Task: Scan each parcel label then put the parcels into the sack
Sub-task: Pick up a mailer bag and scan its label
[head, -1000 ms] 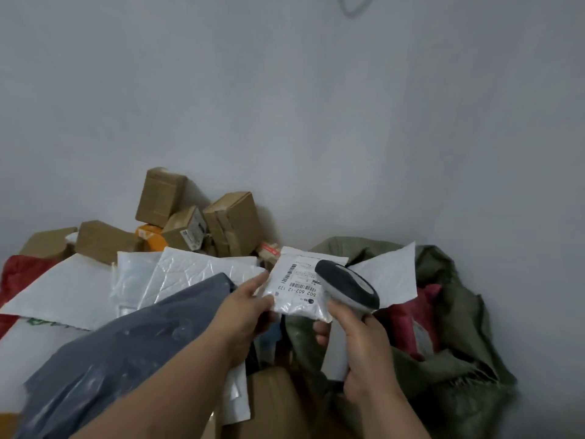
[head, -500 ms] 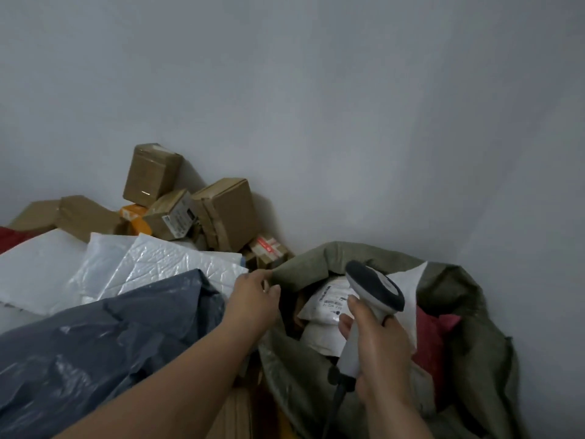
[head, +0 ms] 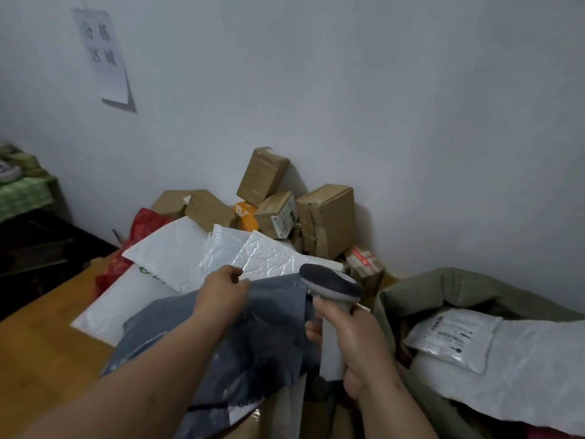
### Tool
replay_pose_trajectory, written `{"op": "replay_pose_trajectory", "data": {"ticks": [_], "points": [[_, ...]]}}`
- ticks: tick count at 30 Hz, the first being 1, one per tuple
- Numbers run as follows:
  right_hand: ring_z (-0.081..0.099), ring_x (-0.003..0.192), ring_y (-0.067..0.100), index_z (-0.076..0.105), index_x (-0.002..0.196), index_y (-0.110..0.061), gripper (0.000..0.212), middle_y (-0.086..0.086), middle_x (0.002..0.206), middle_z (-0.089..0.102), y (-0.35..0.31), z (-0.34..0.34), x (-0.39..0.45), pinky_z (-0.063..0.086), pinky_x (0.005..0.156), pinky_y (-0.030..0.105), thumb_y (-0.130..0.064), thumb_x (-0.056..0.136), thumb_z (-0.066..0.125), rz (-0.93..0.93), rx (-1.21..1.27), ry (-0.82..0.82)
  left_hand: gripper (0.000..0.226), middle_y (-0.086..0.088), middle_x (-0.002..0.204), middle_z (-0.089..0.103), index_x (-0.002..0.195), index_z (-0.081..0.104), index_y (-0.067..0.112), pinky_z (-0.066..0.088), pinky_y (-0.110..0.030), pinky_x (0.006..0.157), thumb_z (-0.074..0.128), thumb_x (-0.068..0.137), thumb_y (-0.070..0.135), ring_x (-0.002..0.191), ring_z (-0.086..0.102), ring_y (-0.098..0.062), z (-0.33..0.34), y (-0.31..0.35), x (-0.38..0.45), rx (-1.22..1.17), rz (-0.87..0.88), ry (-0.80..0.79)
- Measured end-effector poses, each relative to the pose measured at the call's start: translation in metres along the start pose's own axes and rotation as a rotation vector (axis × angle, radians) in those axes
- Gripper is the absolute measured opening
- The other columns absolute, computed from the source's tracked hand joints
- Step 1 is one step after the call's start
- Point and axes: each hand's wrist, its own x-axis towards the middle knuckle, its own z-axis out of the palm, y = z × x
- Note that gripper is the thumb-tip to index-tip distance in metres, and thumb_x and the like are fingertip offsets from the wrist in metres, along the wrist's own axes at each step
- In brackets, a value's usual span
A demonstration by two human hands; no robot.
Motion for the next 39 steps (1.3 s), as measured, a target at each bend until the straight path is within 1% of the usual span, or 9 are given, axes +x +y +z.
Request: {"op": "replay_pose_trajectory", "data": {"ticks": [10,17,20,23,26,29,33,37,39], "points": [[0.076,0.068,0.020,0.073,0.095,-0.005,0.023,0.007,0.070,0.076,0.009,0.108,0.039,0.060,0.061,0.029,-0.023,0.082,0.081,0.019,-0.019,0.018,0.048,-0.008,0.137,0.056,0.141,0.051,0.016,0.046,-0.037,0.089,0.060,0.095,0.026,0.118,0.057,-0.029,-0.054,-0.059,0.091,0.045,-0.105,-0.036],[0.073,0.068,0.022,0.075,0.091,-0.006,0.016,0.006,0.067,0.073,0.029,0.150,0.064,0.060,0.065,0.033,-0.018,0.082,0.080,0.056,0.001,0.089,0.058,-0.009,0.143,0.051,0.148,0.042,0.014,0.039,-0.032,0.081,0.059,0.094,0.027,0.111,0.057,-0.027,-0.051,-0.072,0.142,0.035,-0.125,-0.160],[0.071,0.068,0.023,0.075,0.091,-0.004,0.014,0.006,0.065,0.072,0.033,0.156,0.069,0.060,0.064,0.033,-0.016,0.084,0.078,0.081,0.003,0.122,0.047,-0.004,0.116,0.061,0.136,0.053,0.013,0.041,-0.031,0.079,0.062,0.092,0.026,0.094,0.055,-0.022,-0.045,-0.075,0.152,0.030,-0.127,-0.179],[0.069,0.065,0.022,0.074,0.092,-0.002,0.014,0.007,0.064,0.071,0.034,0.160,0.072,0.060,0.060,0.031,-0.013,0.084,0.078,0.094,0.011,0.144,0.016,0.002,0.091,0.062,0.108,0.063,0.016,0.044,-0.032,0.074,0.063,0.093,0.021,0.079,0.056,-0.015,-0.041,-0.076,0.159,-0.008,-0.126,-0.142],[0.069,0.067,0.023,0.073,0.095,-0.001,0.017,0.008,0.065,0.071,0.032,0.161,0.073,0.060,0.062,0.031,-0.013,0.084,0.078,0.105,0.020,0.150,0.005,0.002,0.092,0.063,0.099,0.063,0.021,0.045,-0.032,0.073,0.060,0.096,0.019,0.080,0.055,-0.014,-0.043,-0.072,0.161,-0.103,-0.103,-0.082],[0.071,0.068,0.022,0.073,0.096,-0.001,0.022,0.009,0.067,0.073,0.029,0.160,0.071,0.059,0.062,0.031,-0.017,0.083,0.080,0.101,0.039,0.158,0.014,0.012,0.085,0.064,0.086,0.062,0.032,0.045,-0.029,0.066,0.059,0.097,0.023,0.081,0.059,-0.011,-0.053,-0.061,0.156,-0.222,-0.014,0.064],[0.074,0.065,0.019,0.073,0.095,-0.003,0.022,0.008,0.069,0.075,0.020,0.155,0.062,0.057,0.056,0.026,-0.020,0.084,0.080,0.065,0.058,0.154,0.017,0.019,0.088,0.065,0.083,0.064,0.036,0.048,-0.028,0.070,0.062,0.097,0.027,0.085,0.061,-0.007,-0.074,-0.037,0.138,-0.386,0.096,0.218],[0.075,0.064,0.017,0.073,0.092,-0.005,0.021,0.007,0.070,0.076,0.010,0.149,0.043,0.056,0.053,0.024,-0.024,0.086,0.078,0.042,0.064,0.138,0.020,0.011,0.090,0.070,0.085,0.065,0.033,0.056,-0.024,0.064,0.062,0.097,0.017,0.079,0.071,-0.013,-0.091,-0.010,0.108,-0.613,0.168,0.195],[0.076,0.066,0.016,0.072,0.093,-0.007,0.022,0.005,0.071,0.077,0.005,0.144,0.031,0.056,0.053,0.024,-0.028,0.086,0.077,0.032,0.063,0.129,0.023,0.007,0.092,0.071,0.082,0.068,0.030,0.060,-0.029,0.075,0.064,0.094,0.010,0.090,0.070,-0.018,-0.100,0.000,0.088,-0.694,0.213,0.138]]}}
